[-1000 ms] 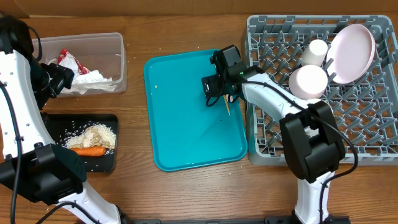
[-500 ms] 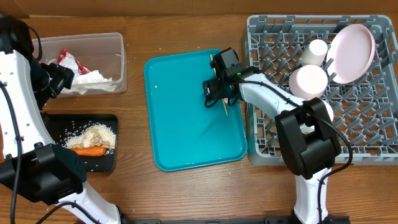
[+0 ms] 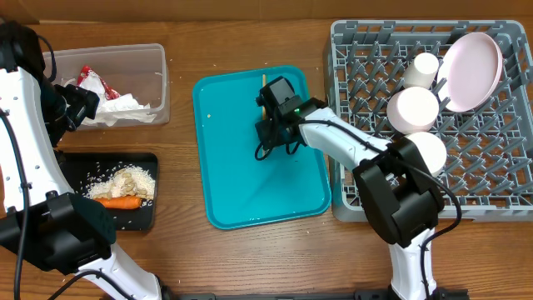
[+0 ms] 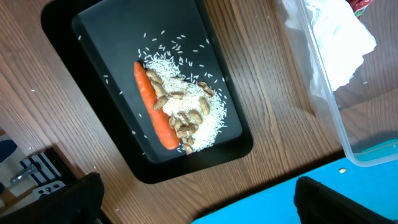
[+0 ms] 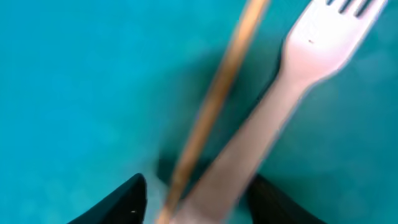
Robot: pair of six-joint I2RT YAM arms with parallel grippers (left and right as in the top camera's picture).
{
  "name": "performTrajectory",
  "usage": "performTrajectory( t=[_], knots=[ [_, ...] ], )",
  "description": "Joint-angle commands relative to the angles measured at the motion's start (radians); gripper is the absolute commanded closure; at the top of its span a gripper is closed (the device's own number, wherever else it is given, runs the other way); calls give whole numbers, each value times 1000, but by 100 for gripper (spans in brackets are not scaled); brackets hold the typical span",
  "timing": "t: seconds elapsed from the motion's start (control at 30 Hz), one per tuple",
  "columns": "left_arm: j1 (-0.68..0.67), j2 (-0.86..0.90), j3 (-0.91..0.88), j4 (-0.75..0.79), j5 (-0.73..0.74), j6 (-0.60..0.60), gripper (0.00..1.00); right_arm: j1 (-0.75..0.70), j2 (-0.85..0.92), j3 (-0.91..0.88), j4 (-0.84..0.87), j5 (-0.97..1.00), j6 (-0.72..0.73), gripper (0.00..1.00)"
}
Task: Sort waste into correct bins and load items into the dishwasher rack
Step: 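Grasp the white fork with the right gripper and lift it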
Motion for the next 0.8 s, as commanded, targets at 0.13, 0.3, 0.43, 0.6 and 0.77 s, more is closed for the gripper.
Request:
performTrajectory(
  t=[0.13,0.3,0.43,0.6,0.77],
  knots=[
    [-5,-28,-1,-2,1,1,0,-16,17,9,-13,-16,39,58],
    [-5,-28,-1,-2,1,1,0,-29,17,9,-8,-17,69,66],
    [-5,-28,-1,-2,1,1,0,-36,17,9,-10,-16,69,69],
    [-5,-28,-1,-2,1,1,0,-26,18,5,-11,10,144,72],
    [-5,-28,-1,-2,1,1,0,21,18,1,-12,201,171,70]
  ],
)
